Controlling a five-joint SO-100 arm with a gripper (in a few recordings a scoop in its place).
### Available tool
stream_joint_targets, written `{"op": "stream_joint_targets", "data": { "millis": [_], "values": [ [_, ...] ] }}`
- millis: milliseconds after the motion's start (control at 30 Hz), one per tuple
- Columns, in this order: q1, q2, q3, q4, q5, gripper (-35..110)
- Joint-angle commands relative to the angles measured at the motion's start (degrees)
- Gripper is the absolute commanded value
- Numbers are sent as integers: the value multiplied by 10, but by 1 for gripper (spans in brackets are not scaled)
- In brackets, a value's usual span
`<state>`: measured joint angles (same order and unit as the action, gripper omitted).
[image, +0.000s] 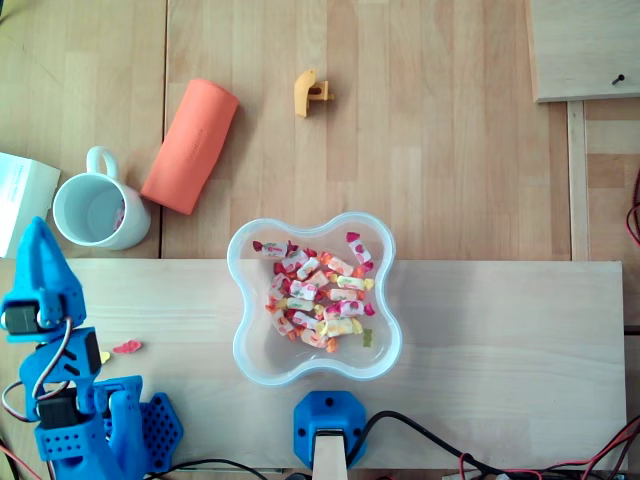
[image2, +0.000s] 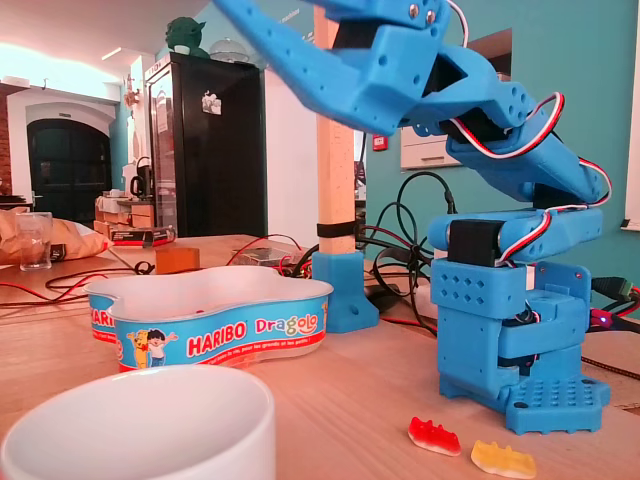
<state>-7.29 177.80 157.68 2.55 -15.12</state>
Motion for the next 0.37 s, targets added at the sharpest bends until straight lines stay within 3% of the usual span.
{"op": "stream_joint_targets", "data": {
  "millis": [0, 333],
  "values": [
    [-3, 4, 3, -8, -5, -2],
    [-3, 4, 4, -4, -5, -2]
  ]
}}
